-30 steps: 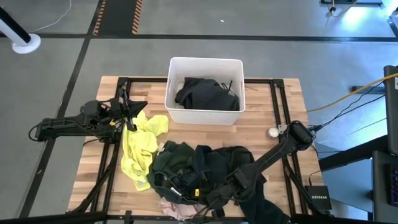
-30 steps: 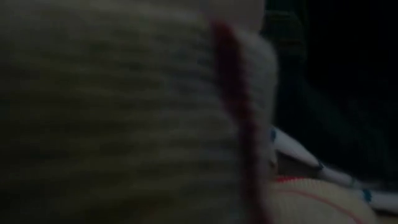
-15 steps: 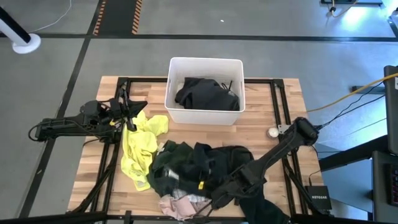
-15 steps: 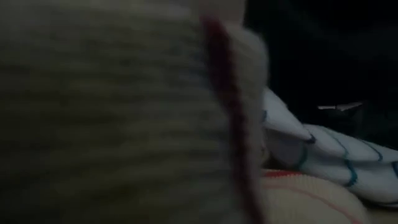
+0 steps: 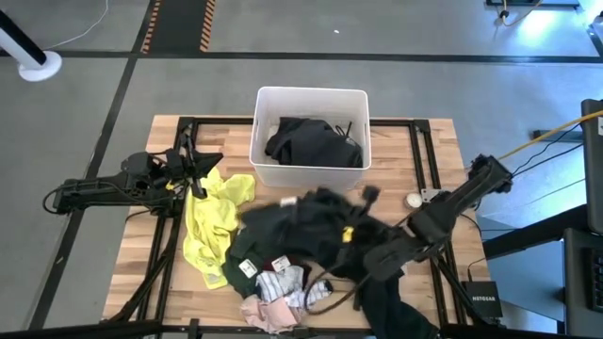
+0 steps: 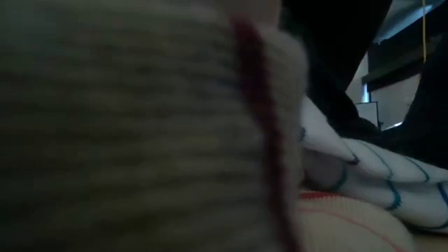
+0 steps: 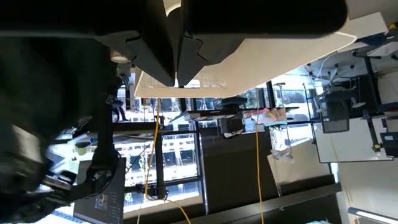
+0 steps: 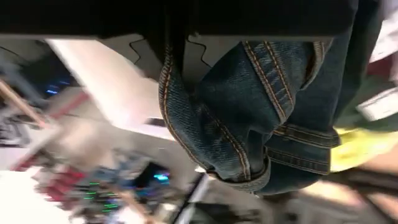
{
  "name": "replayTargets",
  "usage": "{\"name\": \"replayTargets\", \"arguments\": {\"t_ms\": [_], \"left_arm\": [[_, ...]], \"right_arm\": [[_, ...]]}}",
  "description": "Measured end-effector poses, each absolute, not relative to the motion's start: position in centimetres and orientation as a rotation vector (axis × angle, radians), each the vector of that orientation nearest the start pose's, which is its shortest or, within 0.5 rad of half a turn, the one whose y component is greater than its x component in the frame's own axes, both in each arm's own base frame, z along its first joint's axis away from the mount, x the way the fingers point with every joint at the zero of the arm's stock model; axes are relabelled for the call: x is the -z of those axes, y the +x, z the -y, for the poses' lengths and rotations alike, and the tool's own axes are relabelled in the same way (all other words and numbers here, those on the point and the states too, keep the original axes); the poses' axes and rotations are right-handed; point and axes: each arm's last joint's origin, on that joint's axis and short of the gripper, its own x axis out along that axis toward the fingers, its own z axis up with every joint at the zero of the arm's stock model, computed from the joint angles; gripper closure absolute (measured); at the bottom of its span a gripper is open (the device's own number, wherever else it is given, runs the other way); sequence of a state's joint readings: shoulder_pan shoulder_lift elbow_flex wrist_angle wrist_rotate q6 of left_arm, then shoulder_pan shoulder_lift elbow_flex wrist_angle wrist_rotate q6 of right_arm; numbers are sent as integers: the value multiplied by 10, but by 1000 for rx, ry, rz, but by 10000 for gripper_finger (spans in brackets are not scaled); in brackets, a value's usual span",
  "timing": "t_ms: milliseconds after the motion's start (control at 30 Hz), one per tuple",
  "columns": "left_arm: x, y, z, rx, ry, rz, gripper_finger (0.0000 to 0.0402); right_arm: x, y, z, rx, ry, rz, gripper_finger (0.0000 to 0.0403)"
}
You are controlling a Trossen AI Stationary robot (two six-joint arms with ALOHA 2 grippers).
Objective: Sort clothes
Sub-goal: Adjust the blue pants
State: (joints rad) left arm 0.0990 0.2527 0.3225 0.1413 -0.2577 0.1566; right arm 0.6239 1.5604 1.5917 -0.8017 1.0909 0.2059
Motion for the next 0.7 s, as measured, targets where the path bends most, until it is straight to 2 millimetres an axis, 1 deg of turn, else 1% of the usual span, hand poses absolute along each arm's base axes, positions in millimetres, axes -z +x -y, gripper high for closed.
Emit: {"name": "replayTargets", "arguments": {"t_ms": [100,167,267,333,400,533,633,700], "left_arm": [[-266,97,-17,-371,138,183,389],[-266,97,-17,-371,138,182,389],[-266,97,-17,-371,138,181,389],[-266,97,-17,-371,138,181,389],[-266,97,-17,-371,138,181,389],[-266,97,-17,-371,137,181,389],[-266,97,-17,-370,135,181,389],[-266,97,-17,-371,136,183,389]], "right_arm": [[-391,255,-157,556,-399,-424,387],[-395,247,-151,593,-398,-415,387],[-394,237,-144,572,-358,-458,381],[-390,234,-143,532,-325,-520,379],[-378,236,-145,491,-310,-587,381],[-345,240,-151,438,-260,-705,385],[-313,239,-151,468,-221,-776,382],[-287,235,-148,503,-194,-834,380]]}}
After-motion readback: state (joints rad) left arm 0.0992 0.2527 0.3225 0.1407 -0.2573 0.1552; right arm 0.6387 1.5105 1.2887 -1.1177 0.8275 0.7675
